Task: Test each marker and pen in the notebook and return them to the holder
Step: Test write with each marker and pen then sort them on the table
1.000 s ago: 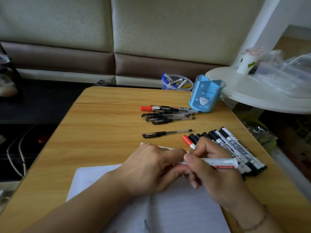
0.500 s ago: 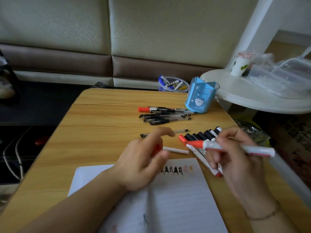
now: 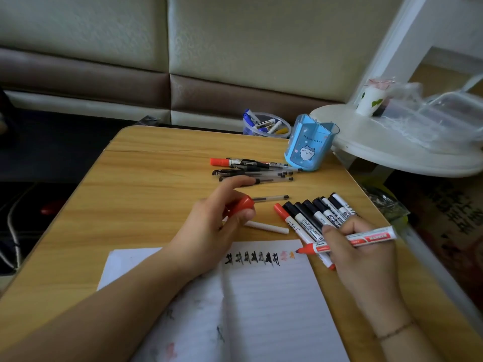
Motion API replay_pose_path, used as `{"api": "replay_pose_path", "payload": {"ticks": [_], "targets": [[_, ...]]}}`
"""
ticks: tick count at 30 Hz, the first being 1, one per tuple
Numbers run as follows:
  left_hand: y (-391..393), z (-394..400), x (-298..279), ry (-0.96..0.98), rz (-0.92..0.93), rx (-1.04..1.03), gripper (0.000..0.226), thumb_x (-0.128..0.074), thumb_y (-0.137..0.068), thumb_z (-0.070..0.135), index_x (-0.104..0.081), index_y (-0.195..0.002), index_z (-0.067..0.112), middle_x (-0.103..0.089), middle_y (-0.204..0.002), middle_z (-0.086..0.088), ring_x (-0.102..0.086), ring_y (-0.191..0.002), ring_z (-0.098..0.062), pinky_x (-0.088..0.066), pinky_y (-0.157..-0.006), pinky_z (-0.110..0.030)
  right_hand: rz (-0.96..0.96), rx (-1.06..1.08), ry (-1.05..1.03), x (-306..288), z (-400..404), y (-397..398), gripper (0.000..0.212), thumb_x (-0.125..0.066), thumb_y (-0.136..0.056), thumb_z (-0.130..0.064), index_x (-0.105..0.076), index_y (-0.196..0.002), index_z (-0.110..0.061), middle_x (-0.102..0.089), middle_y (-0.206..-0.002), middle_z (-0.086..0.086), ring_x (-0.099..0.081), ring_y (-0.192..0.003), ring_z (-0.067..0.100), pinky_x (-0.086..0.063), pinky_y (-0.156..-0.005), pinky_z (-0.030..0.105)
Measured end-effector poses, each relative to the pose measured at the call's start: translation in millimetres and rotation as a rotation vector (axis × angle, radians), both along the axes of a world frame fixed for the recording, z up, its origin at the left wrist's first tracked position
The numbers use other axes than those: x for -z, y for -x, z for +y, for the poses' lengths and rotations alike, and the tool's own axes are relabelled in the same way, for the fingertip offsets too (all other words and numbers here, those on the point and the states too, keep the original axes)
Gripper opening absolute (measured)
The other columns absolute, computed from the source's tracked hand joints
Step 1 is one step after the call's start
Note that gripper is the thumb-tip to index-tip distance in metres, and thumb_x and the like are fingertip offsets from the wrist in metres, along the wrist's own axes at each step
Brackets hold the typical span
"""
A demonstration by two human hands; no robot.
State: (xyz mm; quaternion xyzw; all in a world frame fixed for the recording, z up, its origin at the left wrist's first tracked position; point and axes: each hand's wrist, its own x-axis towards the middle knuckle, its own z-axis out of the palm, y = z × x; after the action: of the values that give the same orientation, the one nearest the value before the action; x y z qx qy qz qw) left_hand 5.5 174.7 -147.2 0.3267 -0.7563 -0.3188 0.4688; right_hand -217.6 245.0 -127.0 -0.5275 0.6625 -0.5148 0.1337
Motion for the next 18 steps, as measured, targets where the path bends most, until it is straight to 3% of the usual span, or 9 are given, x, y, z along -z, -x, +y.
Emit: {"api": "replay_pose_path", "payload": {"ticks": [9,13,18], "targets": [[0.3,2.3,-3.7,-0.048,0.012,0.016,0.039,-0.063,-0.093,0.026,-0.049,-0.128,0.038,-0.070,-0.097,0.013,-0.067,-0.095,-0.014,-0.049,-0.079,-0.022,0.073,-0.016,-0.016,-2.4,0.5,3.6,0.036,-0.069,-0.083,-0.005,-0.051,-0.052,-0.003,-0.061,-0.052,0.006,-0.061,-0.050,0.015,-0.043,-0.038,0.017],[-0.1,4.0,-6.3,-0.060,-0.016,0.011,0.047,-0.070,-0.087,0.023,-0.050,-0.127,0.038,-0.071,-0.097,0.015,-0.066,-0.096,-0.004,-0.047,-0.080,-0.013,0.099,-0.014,0.013,-2.1,-0.7,3.9,0.037,-0.069,-0.085,-0.010,-0.051,-0.054,-0.005,-0.060,-0.049,0.003,-0.062,-0.051,0.011,-0.042,-0.039,0.013],[0.3,3.8,-6.7,-0.072,-0.016,0.007,0.044,-0.073,-0.083,0.027,-0.056,-0.123,0.032,-0.073,-0.093,0.011,-0.067,-0.091,-0.004,-0.046,-0.078,-0.011,0.104,-0.024,-0.011,-3.9,0.7,5.8,0.036,-0.069,-0.084,-0.006,-0.051,-0.053,-0.004,-0.061,-0.050,0.005,-0.063,-0.053,0.011,-0.042,-0.039,0.012]]}}
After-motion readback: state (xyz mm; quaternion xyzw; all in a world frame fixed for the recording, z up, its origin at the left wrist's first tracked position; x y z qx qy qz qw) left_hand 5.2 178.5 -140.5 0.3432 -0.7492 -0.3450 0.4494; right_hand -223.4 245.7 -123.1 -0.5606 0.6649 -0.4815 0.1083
